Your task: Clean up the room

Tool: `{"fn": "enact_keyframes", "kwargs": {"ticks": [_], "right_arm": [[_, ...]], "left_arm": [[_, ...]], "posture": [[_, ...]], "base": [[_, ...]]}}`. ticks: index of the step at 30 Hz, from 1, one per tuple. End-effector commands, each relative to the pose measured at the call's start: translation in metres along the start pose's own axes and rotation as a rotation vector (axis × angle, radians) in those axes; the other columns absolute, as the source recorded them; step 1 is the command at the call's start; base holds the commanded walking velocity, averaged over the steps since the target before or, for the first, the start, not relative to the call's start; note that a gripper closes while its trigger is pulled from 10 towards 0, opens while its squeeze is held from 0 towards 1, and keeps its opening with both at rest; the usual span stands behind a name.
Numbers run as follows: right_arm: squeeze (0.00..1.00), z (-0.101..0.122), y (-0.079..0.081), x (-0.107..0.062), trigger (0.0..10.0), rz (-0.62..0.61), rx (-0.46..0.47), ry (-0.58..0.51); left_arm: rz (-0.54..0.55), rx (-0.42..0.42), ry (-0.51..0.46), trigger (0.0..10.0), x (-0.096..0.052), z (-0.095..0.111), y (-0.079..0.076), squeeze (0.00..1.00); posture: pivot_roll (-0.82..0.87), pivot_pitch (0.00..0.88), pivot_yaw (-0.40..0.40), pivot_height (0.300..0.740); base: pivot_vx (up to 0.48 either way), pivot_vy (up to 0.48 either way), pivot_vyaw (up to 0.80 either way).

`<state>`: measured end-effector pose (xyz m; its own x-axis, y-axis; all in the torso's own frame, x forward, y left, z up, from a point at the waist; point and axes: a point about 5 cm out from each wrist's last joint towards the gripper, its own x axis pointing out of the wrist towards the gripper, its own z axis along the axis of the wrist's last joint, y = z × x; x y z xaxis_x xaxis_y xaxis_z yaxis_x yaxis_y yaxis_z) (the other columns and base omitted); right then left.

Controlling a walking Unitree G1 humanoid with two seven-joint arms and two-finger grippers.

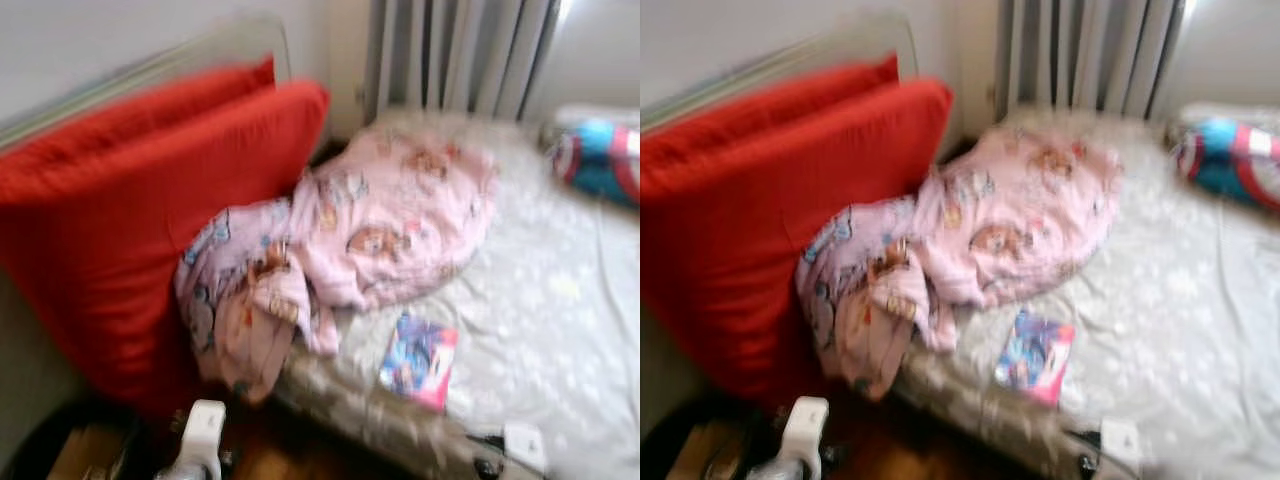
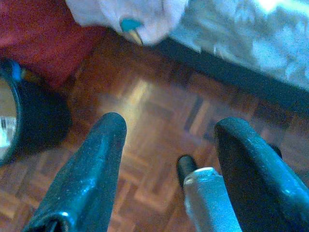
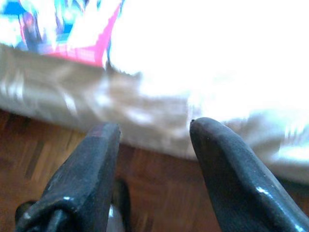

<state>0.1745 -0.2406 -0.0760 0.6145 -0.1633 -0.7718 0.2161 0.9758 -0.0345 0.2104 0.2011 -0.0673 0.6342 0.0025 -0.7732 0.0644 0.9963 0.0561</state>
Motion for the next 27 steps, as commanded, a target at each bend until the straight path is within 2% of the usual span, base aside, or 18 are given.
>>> {"fn": "enact_keyframes", "kwargs": {"ticks": [1,16,25,27], "right_arm": [[0.00,-0.0006,0.0130,0.0012,10.0,0.034,0.013,0.001],[0.00,-0.0006,0.0128,0.0010,10.0,0.035,0.009,-0.004],[0.00,0.0027,0.0126,0.0008,10.0,0.025,0.011,-0.046],[0.00,0.0072,0.0125,0.0005,10.0,0.027,-0.016,-0.090]], "left_arm": [[0.036,0.003,0.016,10.0,-0.0027,-0.0043,0.0138,0.00],[0.037,0.007,0.019,10.0,-0.0028,-0.0051,0.0136,0.00],[0.053,0.010,0.001,10.0,-0.0030,-0.0036,0.0148,0.00],[0.070,-0.013,-0.048,10.0,-0.0033,-0.0001,0.0154,0.00]], "posture": [[-0.04,0.000,0.029,0.740],[-0.04,0.000,0.027,0.740],[-0.04,0.000,0.028,0.740],[-0.05,0.000,0.029,0.740]], "base": [[0.311,0.000,0.00],[0.302,0.000,0.00],[0.000,0.000,0.00],[0.000,0.000,0.00]]}}
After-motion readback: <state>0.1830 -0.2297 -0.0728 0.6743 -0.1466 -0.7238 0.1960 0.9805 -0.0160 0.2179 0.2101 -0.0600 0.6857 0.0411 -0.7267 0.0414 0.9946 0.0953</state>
